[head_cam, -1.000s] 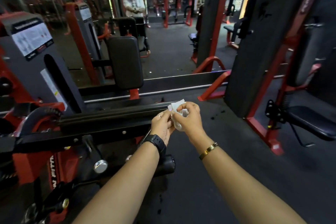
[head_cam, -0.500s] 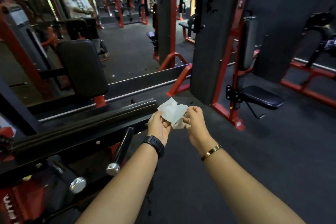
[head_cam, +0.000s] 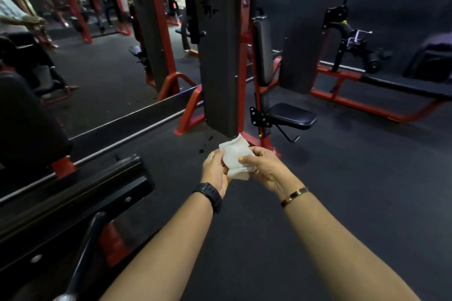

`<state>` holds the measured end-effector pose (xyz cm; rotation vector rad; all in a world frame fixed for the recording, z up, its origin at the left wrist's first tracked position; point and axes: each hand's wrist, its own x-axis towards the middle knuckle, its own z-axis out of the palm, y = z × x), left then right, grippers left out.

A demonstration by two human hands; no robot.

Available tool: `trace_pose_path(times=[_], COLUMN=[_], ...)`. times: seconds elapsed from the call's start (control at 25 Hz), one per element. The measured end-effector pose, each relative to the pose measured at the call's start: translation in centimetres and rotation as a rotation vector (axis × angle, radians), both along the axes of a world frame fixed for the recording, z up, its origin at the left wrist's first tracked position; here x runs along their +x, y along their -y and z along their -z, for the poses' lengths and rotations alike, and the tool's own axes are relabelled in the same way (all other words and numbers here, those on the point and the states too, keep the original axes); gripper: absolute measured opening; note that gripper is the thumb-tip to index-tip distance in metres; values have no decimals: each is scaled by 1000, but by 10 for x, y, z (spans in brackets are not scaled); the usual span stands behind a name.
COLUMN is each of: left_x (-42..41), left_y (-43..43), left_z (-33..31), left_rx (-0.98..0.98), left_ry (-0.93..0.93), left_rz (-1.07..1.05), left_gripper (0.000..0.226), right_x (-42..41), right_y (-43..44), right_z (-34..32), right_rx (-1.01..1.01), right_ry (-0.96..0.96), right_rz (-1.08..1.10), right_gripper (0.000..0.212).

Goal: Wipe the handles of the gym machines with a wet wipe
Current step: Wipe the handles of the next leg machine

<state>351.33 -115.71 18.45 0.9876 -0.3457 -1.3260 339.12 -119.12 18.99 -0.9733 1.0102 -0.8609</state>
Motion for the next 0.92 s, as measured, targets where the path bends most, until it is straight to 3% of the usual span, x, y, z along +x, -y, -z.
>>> trace_pose_path(times=[0.28,0.44,0.68,0.92], left_x=[-88,-162,-292,-417], left_y=[97,149,202,233], left_z=[2,1,1,-5], left_rx=[-7,7,9,-14], left_ry=[-1,-6,103,153], left_rz=[121,366,656,926], left_gripper=[14,22,6,11], right_x=[-99,-176,-311,-435], right_y=[84,123,149,141], right_z=[0,-1,-2,-3], right_rx=[31,7,-24,-30], right_ry=[6,71,160,173], right_rz=[107,253,442,704], right_gripper=[21,24,23,29])
